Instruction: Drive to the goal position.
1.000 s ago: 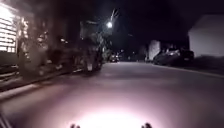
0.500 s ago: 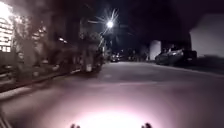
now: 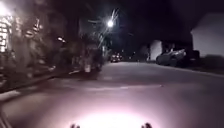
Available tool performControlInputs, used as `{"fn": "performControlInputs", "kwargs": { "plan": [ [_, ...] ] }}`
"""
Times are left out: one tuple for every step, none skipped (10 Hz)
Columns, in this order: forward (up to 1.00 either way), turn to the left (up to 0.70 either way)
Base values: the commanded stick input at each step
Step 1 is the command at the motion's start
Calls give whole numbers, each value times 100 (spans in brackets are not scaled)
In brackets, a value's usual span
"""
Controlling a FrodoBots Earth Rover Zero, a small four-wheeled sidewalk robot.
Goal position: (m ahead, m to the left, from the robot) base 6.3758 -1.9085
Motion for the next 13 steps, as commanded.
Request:
{"fn": "performControlInputs", "kwargs": {
  "plan": [
    [70, 0],
    [70, 0],
    [70, 0],
    [70, 0],
    [70, 0],
    [70, 0],
    [70, -14],
    [70, -35],
    [70, -35],
    [70, -35],
    [70, -35],
    [70, -31],
    [70, -18]
  ]
}}
